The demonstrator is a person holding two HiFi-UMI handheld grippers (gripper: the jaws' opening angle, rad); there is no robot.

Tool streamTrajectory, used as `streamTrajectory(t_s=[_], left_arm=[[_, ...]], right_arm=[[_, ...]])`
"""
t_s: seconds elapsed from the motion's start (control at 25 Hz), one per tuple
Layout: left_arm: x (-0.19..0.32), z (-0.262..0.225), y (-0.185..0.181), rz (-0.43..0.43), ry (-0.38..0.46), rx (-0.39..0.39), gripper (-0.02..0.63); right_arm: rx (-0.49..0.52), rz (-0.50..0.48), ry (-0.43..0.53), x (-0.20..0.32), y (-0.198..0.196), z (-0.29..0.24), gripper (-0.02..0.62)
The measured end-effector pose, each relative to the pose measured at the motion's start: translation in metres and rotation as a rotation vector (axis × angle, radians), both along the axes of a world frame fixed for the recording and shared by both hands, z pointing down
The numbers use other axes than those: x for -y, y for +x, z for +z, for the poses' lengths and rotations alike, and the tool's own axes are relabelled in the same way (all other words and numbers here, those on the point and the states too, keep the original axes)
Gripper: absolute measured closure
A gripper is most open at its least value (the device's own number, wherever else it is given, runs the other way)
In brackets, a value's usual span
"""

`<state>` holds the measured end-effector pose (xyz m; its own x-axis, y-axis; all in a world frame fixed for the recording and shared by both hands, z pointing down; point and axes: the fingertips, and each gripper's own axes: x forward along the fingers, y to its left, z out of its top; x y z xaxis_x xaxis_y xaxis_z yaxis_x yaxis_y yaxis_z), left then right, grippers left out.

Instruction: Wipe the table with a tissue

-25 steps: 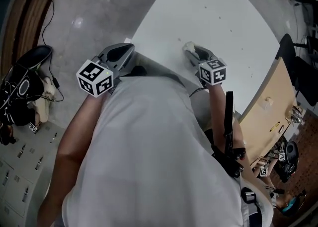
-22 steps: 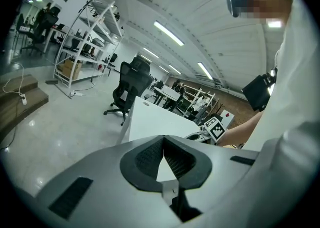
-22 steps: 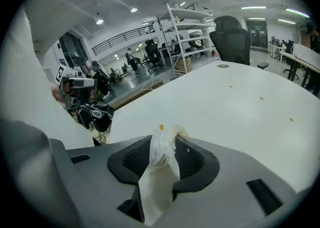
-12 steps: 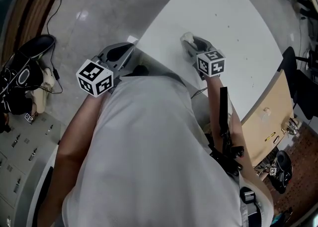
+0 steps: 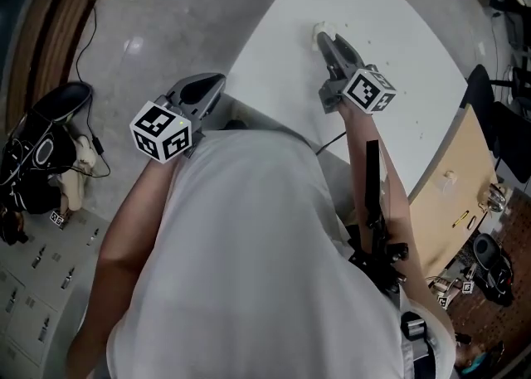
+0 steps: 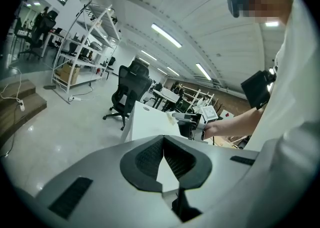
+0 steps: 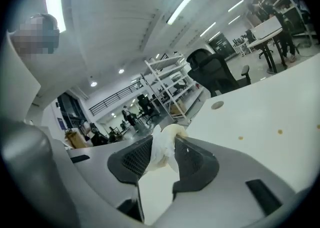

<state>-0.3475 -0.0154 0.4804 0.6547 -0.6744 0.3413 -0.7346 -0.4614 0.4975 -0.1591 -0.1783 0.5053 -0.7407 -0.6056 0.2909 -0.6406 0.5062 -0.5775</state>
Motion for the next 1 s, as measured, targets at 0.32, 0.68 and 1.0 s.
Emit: streamTrajectory(t_s=[0.32, 0.68, 1.0], left_arm=[[0.015, -0.001, 0.032, 0.117, 0.004, -0.021, 0.6], [0.036, -0.006, 0.097, 0.375, 0.021, -0.038, 0.6], [0.049, -0.011, 0.152, 0.55, 0.044, -0.012, 0.6]], right_arm=[[-0.09, 0.155, -0.073, -0.035, 0.069, 0.024, 0.459], [-0.162, 0.268, -0.096, -0.099, 0.119, 0.026, 0.459], [-0.187, 0.41, -0.07, -0.132, 0.183, 0.019, 0.459]])
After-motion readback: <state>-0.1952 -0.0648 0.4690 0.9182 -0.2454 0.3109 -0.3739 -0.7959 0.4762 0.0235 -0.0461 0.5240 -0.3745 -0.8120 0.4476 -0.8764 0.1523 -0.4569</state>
